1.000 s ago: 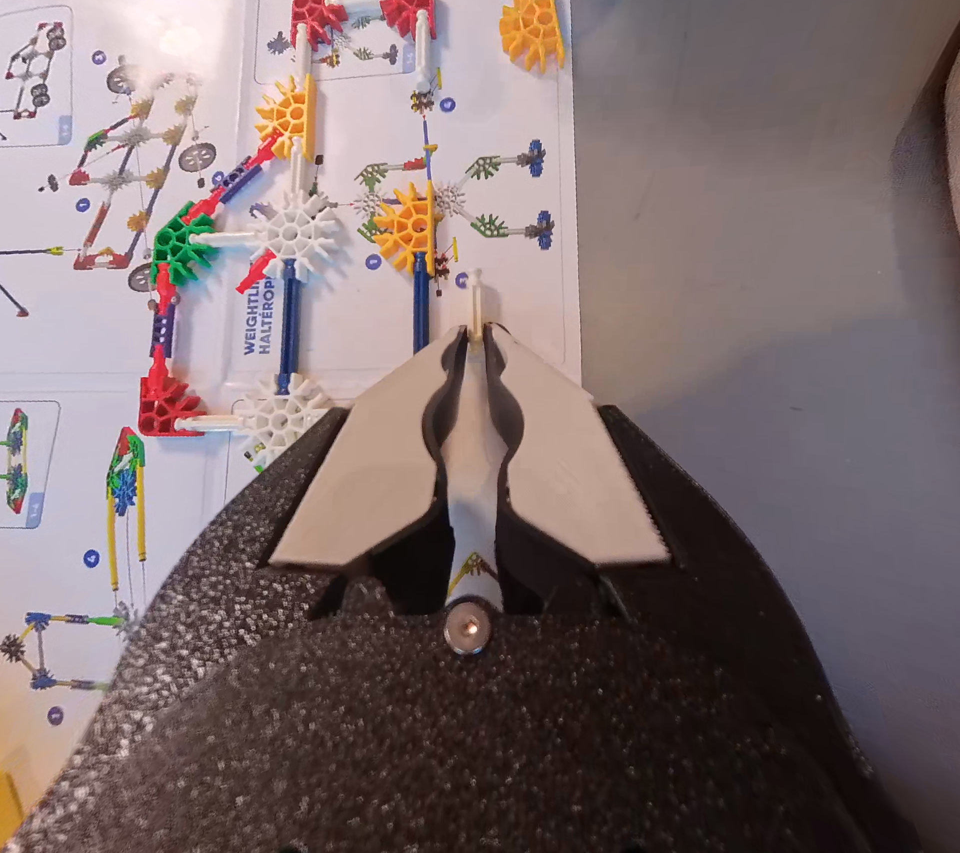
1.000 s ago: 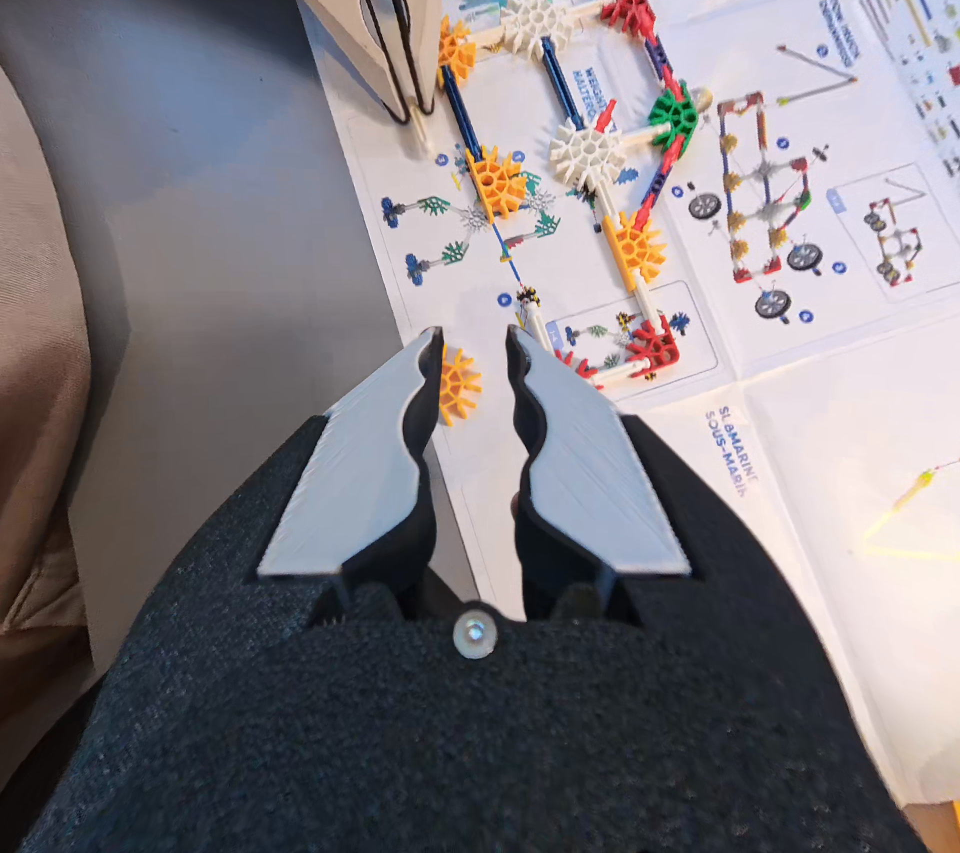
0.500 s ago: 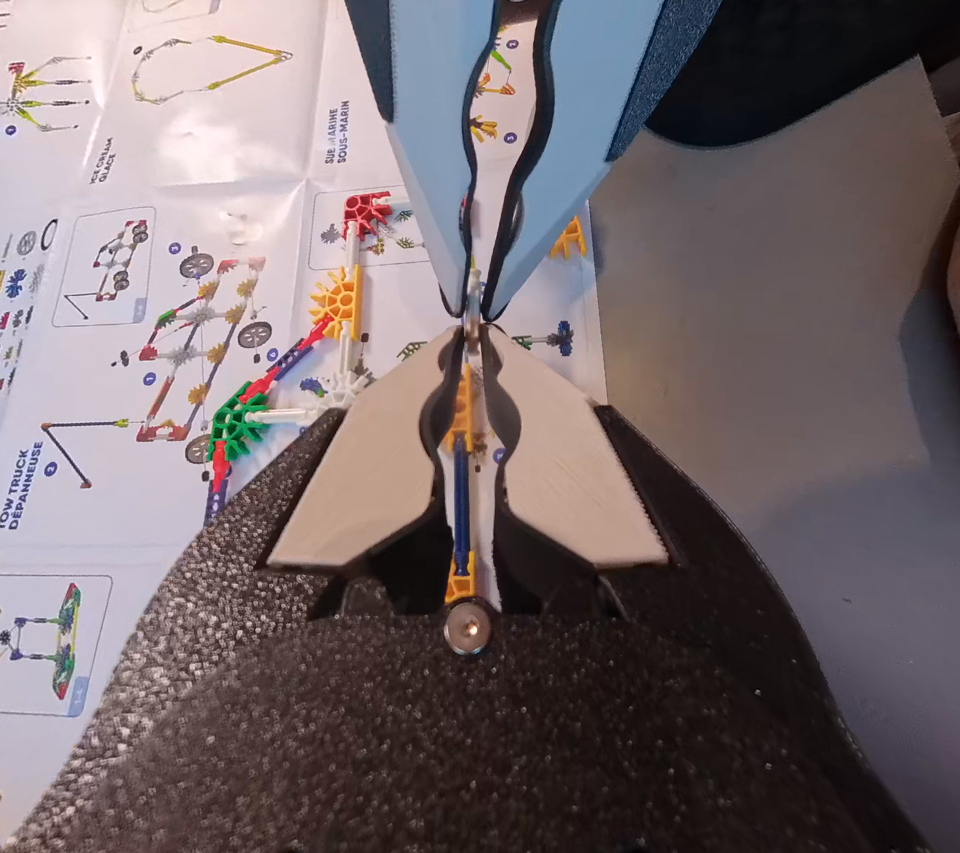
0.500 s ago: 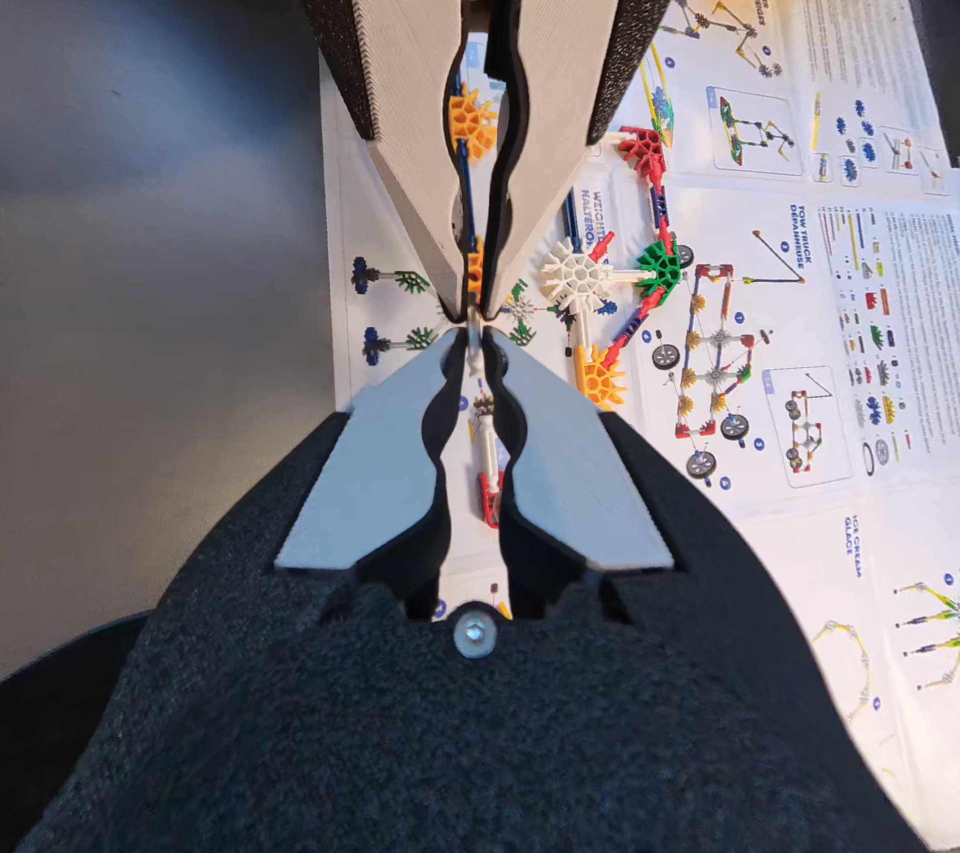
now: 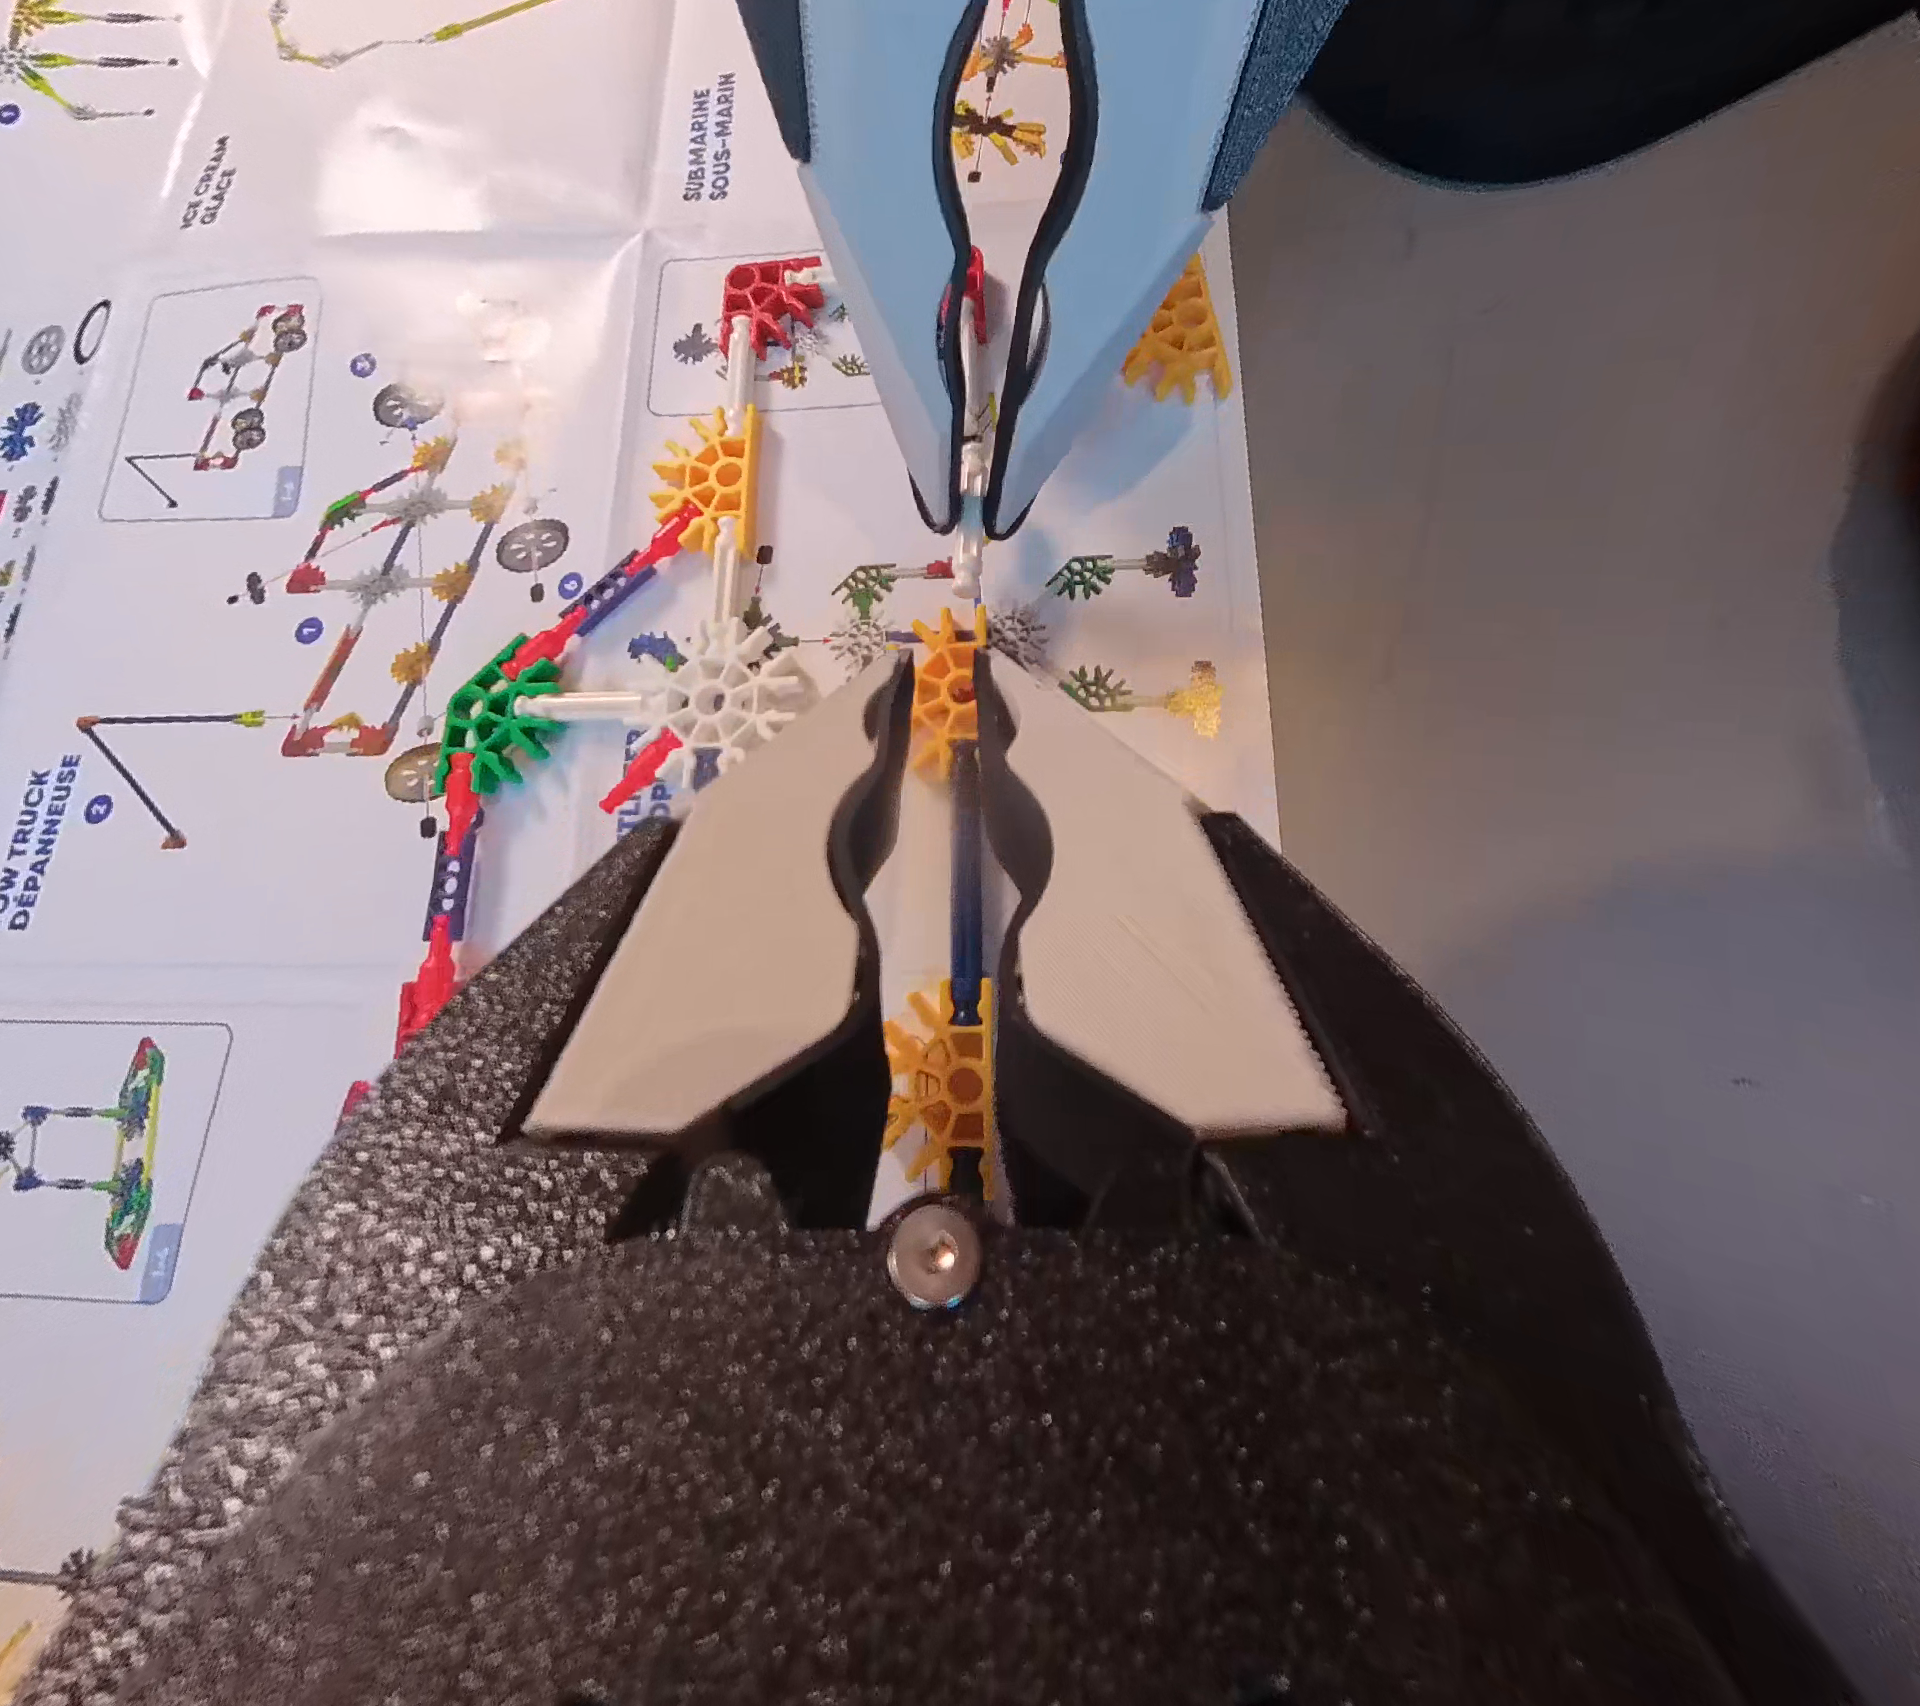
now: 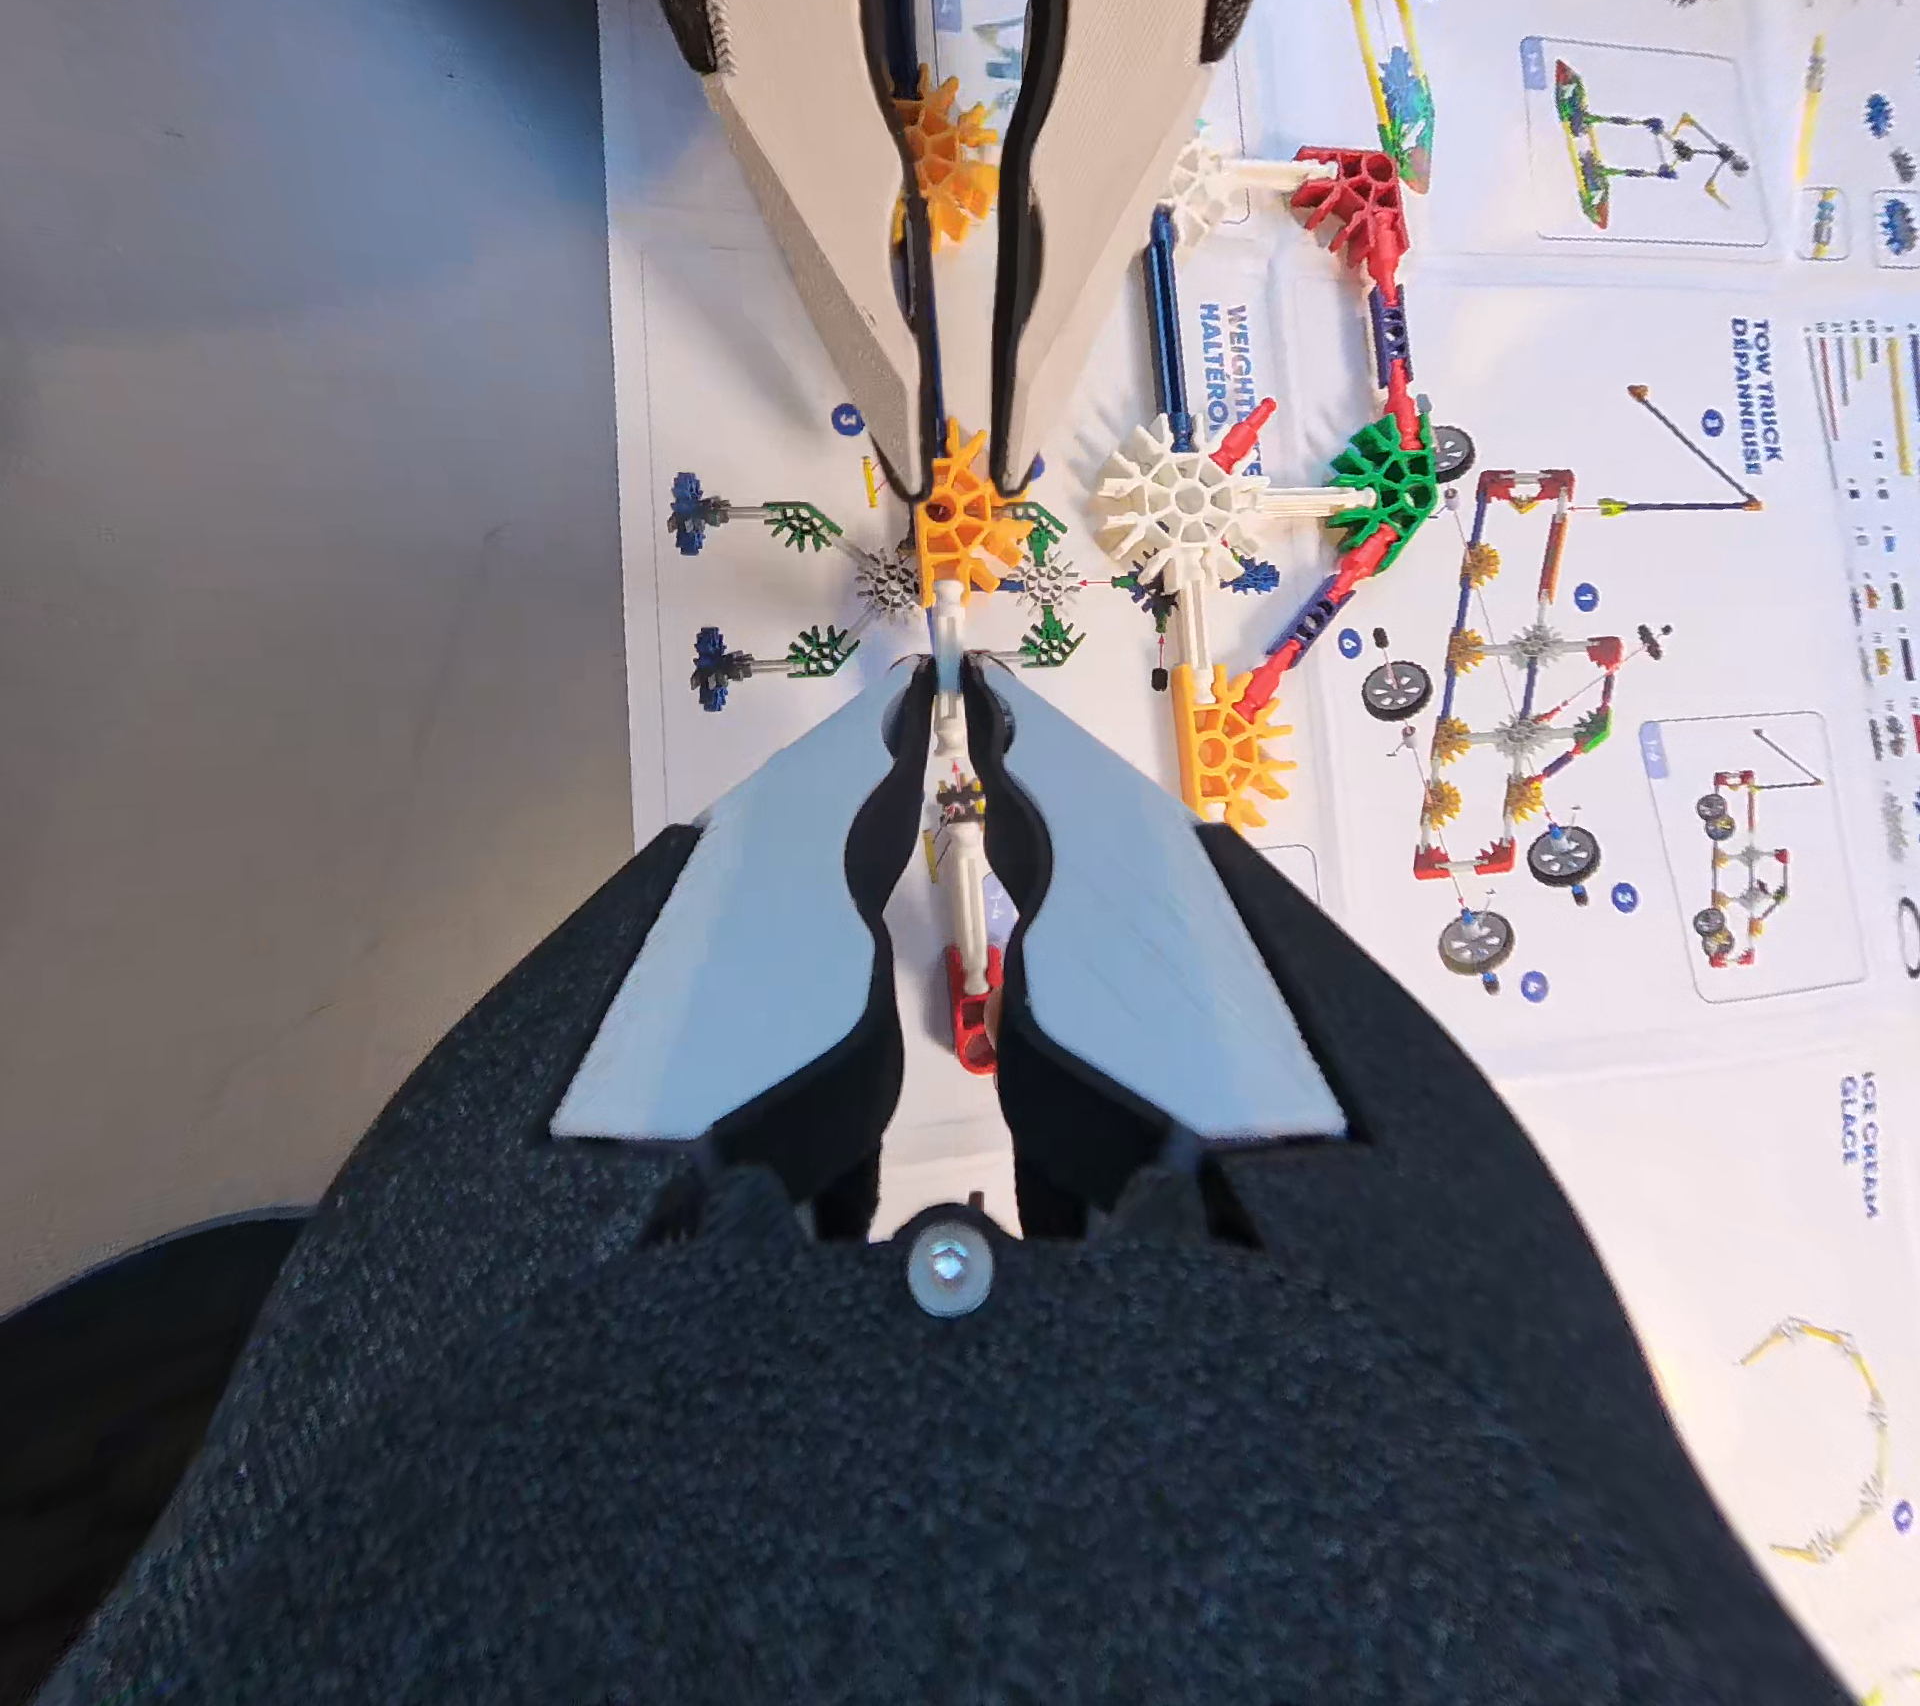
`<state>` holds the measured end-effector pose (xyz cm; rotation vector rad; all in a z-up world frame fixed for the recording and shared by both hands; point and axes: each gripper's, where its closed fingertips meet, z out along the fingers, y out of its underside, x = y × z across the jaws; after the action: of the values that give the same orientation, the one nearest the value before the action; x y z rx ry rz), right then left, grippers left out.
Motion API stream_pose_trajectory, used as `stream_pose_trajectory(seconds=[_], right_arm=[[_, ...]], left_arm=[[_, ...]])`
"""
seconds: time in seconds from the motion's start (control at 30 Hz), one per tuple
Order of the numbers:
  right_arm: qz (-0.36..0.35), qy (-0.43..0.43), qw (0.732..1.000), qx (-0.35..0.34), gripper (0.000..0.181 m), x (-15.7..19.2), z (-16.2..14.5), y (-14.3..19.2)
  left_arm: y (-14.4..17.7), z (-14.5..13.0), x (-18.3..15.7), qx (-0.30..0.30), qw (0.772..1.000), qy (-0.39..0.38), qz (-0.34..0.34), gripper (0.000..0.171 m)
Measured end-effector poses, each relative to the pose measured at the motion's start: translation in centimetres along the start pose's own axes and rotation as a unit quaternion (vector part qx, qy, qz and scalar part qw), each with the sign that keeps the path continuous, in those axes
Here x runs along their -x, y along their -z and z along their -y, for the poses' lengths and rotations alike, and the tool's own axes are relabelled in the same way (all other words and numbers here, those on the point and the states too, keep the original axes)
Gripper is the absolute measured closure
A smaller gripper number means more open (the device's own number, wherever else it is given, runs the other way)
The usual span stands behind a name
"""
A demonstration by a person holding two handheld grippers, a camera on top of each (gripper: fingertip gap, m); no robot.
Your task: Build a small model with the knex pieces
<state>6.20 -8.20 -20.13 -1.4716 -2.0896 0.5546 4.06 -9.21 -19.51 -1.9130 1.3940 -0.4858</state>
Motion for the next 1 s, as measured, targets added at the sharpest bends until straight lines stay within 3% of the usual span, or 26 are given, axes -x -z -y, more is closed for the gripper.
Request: stream_pose_trajectory(seconds=[0.67,0.8,1.0], right_arm=[[0.03,-0.006,0.999,0.022,0.17,0.2,0.4,-0.8],[0.037,-0.022,0.999,0.004,0.179,-0.1,1.7,-0.4],[0.069,-0.05,0.995,0.053,0.181,0.1,1.4,-1.3]], left_arm=[[0.8,-2.3,-0.1,0.041,0.999,-0.004,-0.001,0.159],[0.9,-2.6,-0.2,0.048,0.999,-0.004,-0.005,0.159],[0.8,-2.9,-0.2,0.046,0.999,0.003,-0.01,0.165]])
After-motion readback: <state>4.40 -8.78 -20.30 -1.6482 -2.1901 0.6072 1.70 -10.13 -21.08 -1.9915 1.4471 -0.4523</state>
